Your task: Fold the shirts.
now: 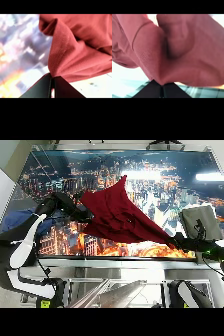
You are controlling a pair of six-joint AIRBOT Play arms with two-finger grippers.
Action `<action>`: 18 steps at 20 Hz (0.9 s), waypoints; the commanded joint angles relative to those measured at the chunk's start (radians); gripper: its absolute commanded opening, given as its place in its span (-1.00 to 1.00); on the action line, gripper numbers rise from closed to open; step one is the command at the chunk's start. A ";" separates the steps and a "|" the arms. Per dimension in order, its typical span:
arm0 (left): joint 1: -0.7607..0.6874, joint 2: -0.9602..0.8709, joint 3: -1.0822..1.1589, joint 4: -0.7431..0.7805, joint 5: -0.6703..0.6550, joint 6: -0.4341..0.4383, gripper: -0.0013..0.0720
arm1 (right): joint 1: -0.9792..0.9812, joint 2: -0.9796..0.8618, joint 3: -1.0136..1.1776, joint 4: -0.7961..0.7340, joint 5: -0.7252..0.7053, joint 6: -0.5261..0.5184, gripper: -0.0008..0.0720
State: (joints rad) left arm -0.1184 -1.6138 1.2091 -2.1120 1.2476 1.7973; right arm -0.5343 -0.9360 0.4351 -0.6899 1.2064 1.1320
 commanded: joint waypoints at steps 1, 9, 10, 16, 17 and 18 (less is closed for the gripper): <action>0.048 0.001 0.000 0.000 0.066 0.020 -0.91 | 0.000 0.009 0.018 0.046 0.010 -0.022 0.06; 0.036 0.001 0.000 0.000 0.101 0.055 -0.91 | 0.270 0.086 0.124 0.031 0.251 -0.253 -0.01; 0.036 0.001 0.000 0.001 0.114 0.056 -0.91 | 0.345 0.106 0.124 -0.003 0.212 -0.246 -0.03; 0.050 0.001 0.000 0.000 0.118 0.065 -0.91 | 0.689 0.098 0.124 -0.534 -0.154 -0.243 0.86; 0.048 0.001 0.000 0.000 0.117 0.066 -0.91 | 0.710 0.091 0.124 -0.598 -0.207 -0.247 0.86; 0.046 0.001 0.000 0.000 0.117 0.069 -0.91 | 0.720 0.080 0.124 -0.654 -0.252 -0.248 0.86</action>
State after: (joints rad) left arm -0.0708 -1.6135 1.2091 -2.1120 1.3628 1.8599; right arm 0.0917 -0.8406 0.5579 -1.0939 1.1358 0.8879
